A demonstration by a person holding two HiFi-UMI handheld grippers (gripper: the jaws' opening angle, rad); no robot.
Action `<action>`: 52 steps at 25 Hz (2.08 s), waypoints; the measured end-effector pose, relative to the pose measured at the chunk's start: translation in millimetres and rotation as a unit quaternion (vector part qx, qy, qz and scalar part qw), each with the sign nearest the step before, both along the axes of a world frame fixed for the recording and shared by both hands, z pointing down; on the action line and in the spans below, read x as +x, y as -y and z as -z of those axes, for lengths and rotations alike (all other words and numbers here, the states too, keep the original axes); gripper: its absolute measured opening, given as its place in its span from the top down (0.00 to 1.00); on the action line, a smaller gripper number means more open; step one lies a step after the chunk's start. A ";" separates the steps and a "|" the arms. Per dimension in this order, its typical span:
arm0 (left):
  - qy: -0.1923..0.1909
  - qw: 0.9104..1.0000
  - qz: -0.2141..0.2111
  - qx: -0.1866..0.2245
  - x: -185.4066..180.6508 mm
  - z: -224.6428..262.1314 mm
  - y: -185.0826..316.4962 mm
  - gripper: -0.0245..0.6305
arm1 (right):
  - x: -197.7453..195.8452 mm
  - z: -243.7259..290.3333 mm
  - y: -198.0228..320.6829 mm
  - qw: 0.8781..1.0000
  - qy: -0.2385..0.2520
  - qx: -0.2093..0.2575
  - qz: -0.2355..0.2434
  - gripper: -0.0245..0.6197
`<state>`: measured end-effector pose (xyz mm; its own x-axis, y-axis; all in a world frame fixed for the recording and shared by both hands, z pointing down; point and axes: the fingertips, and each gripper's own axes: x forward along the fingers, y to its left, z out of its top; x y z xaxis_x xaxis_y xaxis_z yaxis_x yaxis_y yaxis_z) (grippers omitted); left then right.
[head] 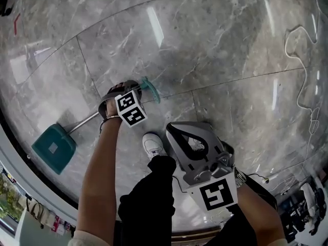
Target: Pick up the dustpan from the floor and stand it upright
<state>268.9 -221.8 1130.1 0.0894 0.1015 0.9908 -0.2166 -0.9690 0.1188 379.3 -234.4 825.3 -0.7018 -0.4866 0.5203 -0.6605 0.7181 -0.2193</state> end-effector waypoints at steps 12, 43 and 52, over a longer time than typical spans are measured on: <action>0.002 0.999 0.049 0.021 -4.7 2.0 6.1 0.83 | 17.7 3.6 8.9 0.999 -0.015 -0.014 -0.030 0.93; -0.318 0.910 0.184 0.190 -226.7 497.3 26.2 0.84 | -244.5 371.9 -7.6 0.991 0.057 0.072 -0.094 0.93; -0.396 0.848 0.218 0.277 -336.8 584.9 -34.5 0.84 | -343.5 425.7 -75.2 0.995 0.051 0.079 -0.039 0.93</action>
<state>-67.9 -187.3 545.2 0.6586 -0.5736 0.4871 -0.6336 -0.7719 -0.0523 35.8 -159.2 399.6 -0.7043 -0.6110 0.3615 -0.6952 0.6967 -0.1769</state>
